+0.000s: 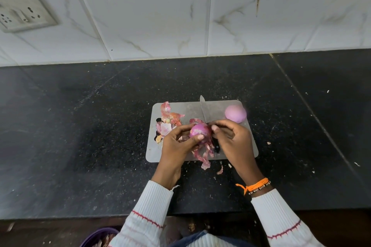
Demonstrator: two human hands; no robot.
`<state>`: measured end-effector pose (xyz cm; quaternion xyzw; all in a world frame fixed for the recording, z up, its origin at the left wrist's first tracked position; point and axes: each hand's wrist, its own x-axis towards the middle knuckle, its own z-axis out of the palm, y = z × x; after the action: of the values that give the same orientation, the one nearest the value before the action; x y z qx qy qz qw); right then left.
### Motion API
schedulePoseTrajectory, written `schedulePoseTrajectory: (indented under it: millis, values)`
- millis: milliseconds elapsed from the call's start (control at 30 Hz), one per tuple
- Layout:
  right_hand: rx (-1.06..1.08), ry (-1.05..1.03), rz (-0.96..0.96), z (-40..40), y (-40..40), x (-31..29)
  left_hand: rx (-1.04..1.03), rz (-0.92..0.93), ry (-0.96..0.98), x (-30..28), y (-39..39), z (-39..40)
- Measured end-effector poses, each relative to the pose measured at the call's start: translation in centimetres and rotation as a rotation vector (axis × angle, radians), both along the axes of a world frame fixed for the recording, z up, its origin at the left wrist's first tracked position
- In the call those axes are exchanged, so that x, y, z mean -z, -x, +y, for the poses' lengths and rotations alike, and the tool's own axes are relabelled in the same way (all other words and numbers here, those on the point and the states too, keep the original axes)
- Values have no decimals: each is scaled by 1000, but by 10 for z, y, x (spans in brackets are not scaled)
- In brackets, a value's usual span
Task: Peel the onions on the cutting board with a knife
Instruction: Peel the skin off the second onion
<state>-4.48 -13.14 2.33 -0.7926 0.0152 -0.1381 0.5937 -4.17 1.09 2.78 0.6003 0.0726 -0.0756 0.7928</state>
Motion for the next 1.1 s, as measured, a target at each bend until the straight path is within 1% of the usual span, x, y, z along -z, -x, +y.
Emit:
schedulePoseTrajectory:
  millis: [100,467,633,700,800,867,933,1100]
  values:
    - [-21,60,-28,2,2,-3,9,-12,-20,0,0,1]
    - [15,179,-106,4,-1,-1,20,-19,-63,3,-1,2]
    - [52,265,-124,5,-3,3,39,-17,-65,4,-1,2]
    - [59,232,-118,3,-4,4,39,-16,-64,4,-1,2]
    - [29,59,-39,0,-4,5,23,-20,-74,4,-2,3]
    - [22,-10,-13,1,-4,6,15,-19,-70,5,-3,3]
    - [4,-4,-16,1,-4,4,14,-17,-68,5,-3,3]
    - [19,119,-78,3,-3,3,28,-27,-83,6,-2,2]
